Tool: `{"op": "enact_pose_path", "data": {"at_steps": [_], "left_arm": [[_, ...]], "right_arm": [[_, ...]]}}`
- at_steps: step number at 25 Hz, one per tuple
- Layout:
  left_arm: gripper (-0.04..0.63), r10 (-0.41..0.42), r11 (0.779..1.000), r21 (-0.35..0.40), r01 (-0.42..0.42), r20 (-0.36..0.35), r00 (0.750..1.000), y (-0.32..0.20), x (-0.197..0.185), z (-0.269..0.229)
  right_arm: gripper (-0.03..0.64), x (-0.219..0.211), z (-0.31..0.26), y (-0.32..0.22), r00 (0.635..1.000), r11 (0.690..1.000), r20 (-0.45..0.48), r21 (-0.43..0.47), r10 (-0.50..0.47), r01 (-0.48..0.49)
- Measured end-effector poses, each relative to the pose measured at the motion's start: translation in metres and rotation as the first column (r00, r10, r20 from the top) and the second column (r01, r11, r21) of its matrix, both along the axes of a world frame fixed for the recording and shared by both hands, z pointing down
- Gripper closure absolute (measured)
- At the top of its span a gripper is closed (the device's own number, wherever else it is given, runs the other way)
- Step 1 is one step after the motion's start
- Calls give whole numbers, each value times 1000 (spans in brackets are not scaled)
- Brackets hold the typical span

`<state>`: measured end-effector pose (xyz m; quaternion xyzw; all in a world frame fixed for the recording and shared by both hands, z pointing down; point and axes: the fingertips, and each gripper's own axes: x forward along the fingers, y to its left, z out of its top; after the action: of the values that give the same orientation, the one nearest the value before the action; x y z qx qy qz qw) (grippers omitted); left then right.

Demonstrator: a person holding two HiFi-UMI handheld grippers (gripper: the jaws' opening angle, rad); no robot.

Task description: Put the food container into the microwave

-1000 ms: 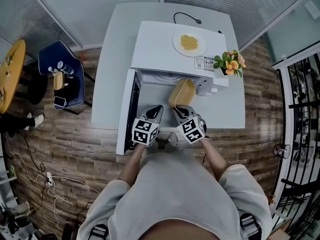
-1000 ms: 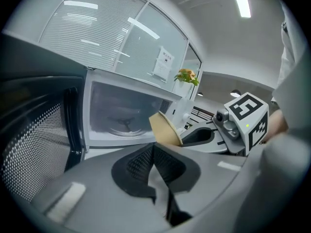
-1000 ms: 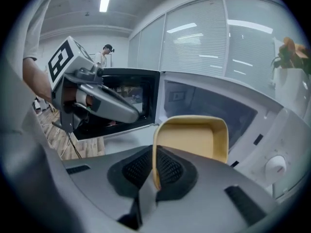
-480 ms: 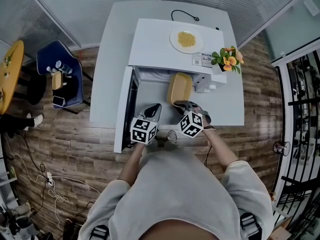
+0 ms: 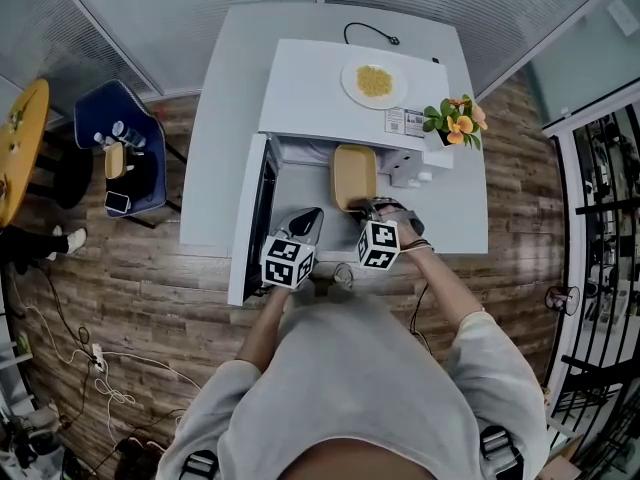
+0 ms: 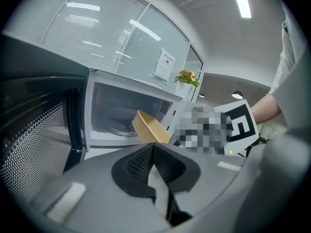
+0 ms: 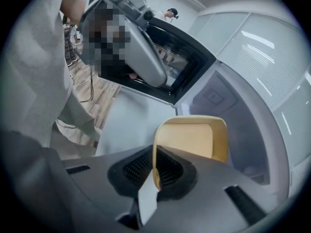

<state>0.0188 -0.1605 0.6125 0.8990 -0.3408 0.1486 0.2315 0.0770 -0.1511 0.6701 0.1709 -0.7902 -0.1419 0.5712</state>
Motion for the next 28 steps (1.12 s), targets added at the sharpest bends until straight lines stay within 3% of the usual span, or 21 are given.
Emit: {"op": "enact_pose_path", "data": {"at_steps": [13, 28], "left_arm": [[584, 3, 1000, 2, -3, 0, 1000, 1, -3, -2], [584, 11, 1000, -1, -11, 2, 1000, -1, -4, 0]], "right_arm": [[594, 1, 11, -24, 981, 993, -159, 5, -115, 118], [594, -1, 11, -67, 975, 993, -195, 46, -102, 112]]}}
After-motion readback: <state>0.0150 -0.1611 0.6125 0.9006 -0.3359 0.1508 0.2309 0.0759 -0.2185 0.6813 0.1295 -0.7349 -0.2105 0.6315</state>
